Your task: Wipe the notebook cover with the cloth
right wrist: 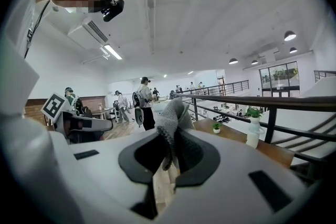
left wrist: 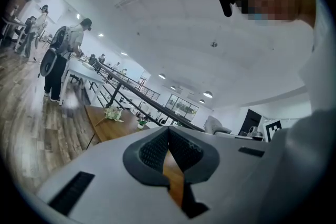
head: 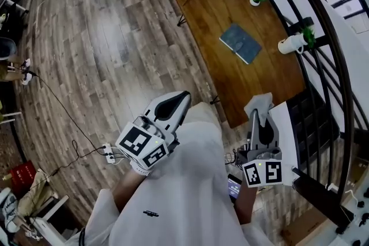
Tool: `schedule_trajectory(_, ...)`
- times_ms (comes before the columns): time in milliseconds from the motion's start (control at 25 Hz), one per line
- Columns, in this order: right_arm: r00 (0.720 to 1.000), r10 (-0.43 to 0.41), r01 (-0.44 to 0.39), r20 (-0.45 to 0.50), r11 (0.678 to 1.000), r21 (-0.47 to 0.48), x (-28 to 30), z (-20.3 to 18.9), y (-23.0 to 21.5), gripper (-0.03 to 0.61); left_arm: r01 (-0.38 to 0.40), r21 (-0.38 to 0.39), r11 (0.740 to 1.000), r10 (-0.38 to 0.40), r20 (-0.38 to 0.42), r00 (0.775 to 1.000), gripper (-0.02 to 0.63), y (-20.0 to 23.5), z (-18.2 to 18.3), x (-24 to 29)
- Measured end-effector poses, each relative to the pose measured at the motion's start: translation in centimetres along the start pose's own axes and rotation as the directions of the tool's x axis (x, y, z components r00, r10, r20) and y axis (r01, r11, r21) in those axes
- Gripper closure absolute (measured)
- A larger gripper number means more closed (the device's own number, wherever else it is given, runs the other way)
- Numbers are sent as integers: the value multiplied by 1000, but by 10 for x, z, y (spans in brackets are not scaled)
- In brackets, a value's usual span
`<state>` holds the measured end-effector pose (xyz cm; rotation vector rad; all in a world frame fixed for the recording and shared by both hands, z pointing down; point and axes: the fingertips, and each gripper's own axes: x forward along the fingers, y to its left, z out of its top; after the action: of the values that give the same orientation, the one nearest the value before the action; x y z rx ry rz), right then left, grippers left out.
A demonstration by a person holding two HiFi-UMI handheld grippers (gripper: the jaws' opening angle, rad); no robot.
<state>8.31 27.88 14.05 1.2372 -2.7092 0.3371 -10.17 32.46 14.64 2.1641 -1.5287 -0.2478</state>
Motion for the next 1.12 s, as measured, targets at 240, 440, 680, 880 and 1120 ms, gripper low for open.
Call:
schedule_trajectory(240, 998, 7, -4, -57, 999, 41, 48, -11, -25, 549, -24, -23, 999, 22, -69, 997, 595, 29, -2, 40)
schedule_trajectory(440, 998, 15, -11, -65, 998, 68, 99, 0, -49, 549, -50, -17, 999, 48, -95, 994, 595, 59, 18, 85)
schedule_trajectory(680, 992, 44, -36, -117, 997, 70, 148, -7, -77, 548, -19, 10, 1000, 20, -143, 990, 595, 81, 31, 154)
schedule_trajectory(880, 992, -12, 23, -126, 996, 87, 168, -12, -111, 548, 56, 20, 998, -50, -237, 970, 595, 81, 24, 213)
schedule_trajectory(1120, 991, -87, 105, -107, 979, 175, 188, -12, -161, 548, 125, 49, 991, -102, -327, 939, 595, 72, 19, 274)
